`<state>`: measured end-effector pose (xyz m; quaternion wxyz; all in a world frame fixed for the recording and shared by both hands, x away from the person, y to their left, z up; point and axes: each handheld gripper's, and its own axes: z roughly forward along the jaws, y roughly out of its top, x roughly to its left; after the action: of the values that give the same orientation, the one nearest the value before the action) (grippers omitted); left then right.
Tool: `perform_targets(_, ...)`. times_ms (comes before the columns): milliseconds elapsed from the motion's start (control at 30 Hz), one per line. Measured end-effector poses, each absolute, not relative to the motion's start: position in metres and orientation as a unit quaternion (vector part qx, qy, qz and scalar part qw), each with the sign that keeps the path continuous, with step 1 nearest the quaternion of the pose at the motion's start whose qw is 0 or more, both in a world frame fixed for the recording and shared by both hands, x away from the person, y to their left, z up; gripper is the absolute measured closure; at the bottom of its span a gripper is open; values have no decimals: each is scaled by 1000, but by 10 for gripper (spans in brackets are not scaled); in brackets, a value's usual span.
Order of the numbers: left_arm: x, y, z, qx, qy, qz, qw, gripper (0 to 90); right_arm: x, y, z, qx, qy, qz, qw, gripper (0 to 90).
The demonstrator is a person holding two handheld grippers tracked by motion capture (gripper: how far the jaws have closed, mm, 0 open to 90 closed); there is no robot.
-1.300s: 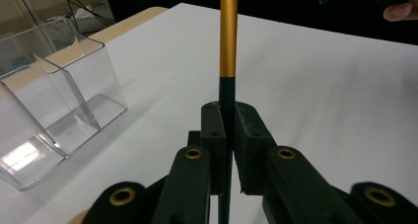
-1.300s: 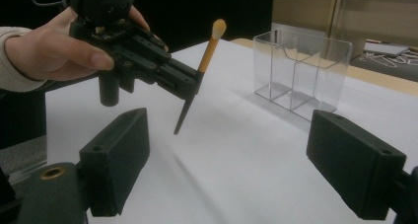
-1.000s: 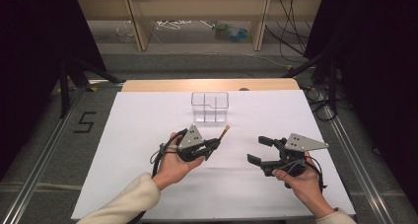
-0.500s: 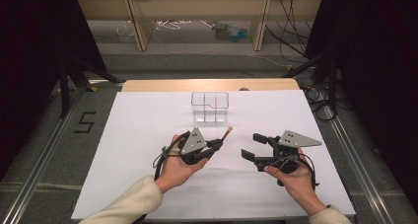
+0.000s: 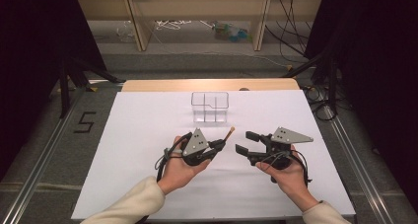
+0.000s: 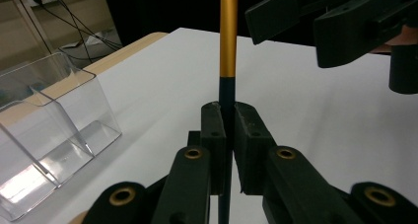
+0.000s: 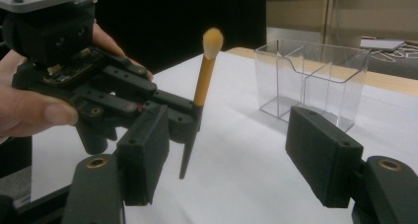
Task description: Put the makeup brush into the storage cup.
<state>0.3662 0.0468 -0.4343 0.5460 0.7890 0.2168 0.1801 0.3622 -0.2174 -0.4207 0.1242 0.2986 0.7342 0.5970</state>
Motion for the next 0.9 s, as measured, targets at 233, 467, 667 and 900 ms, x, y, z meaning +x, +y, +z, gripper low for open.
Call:
perform_targets(233, 365, 44, -434, 789, 214, 181, 547, 832, 366, -210, -419, 304, 730, 601, 115, 382)
perform_targets(467, 365, 44, -435, 787, 214, 183, 548, 832, 371, -202, -418, 301, 727, 606, 119, 409)
perform_targets(667, 365, 44, -434, 788, 212, 185, 547, 832, 373, -197, -418, 303, 727, 605, 114, 452)
perform_targets(900, 365, 43, -435, 787, 214, 184, 549, 832, 375, -192, -418, 303, 722, 613, 109, 547)
